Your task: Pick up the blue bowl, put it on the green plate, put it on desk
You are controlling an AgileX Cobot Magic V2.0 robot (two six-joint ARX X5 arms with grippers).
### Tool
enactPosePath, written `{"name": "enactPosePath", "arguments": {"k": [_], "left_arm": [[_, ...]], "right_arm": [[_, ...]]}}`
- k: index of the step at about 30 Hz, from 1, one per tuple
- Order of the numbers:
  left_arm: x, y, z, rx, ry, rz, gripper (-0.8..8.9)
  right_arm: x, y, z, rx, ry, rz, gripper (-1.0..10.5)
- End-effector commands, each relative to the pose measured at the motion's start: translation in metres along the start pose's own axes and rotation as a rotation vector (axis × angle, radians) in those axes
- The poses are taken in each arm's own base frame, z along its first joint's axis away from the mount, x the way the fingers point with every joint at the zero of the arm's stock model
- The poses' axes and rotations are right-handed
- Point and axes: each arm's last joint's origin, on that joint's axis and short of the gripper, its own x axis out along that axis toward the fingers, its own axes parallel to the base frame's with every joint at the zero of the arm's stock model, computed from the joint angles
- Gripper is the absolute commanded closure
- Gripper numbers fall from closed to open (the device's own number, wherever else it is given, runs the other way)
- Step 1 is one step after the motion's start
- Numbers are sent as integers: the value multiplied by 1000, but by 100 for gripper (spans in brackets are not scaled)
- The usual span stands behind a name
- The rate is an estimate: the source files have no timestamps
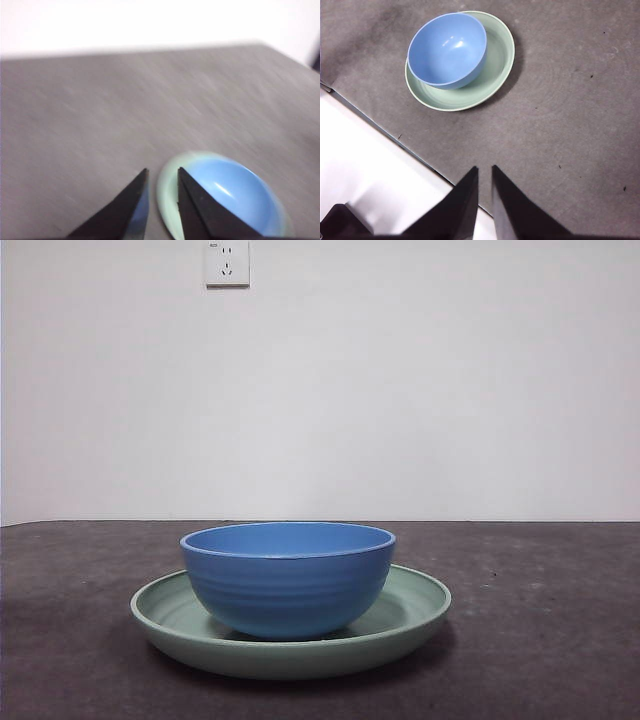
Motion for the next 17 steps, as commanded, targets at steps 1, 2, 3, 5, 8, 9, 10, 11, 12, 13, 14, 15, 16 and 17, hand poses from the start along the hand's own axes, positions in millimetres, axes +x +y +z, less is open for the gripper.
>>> {"name": "enactPosePath", "arguments": {"k": [1, 2, 3, 5, 8, 9, 10, 11, 12, 13, 14, 15, 16, 17], "left_arm": [[8, 12, -20, 35, -145, 75, 724], [9, 17, -29, 38, -171, 110, 724], [10, 21, -39, 34, -200, 154, 724], [12, 28, -56, 1, -243, 263, 724], [12, 36, -80, -46, -263, 398, 724], [13, 39, -87, -57, -261, 432, 724], [13, 41, -93, -67, -258, 460, 724], [14, 42, -98, -72, -258, 475, 724], [14, 43, -102, -73, -256, 483, 724], [15, 44, -106, -76, -251, 488, 724], [16, 45, -109, -77, -246, 490, 724], [17, 45, -111, -79, -241, 490, 724], [18, 46, -114, -81, -232, 491, 724], [18, 46, -115, -82, -227, 492, 724]], "right_arm": [[-1, 1, 2, -19, -9, 9, 908], [-1, 1, 2, -19, -9, 9, 908], [-1, 1, 2, -19, -10, 9, 908], [-1, 1, 2, -19, -10, 9, 908], [-1, 1, 2, -19, -9, 10, 908], [-1, 1, 2, -19, -9, 9, 908], [-1, 1, 2, -19, -9, 9, 908], [-1, 1, 2, -19, -9, 9, 908], [-1, 1, 2, -19, -9, 9, 908], [-1, 1, 2, -19, -9, 9, 908], [-1, 1, 2, -19, -9, 9, 908], [-1, 1, 2, -19, -9, 9, 908], [-1, 1, 2, -19, -9, 9, 908], [-1, 1, 2, -19, -9, 9, 908]]}}
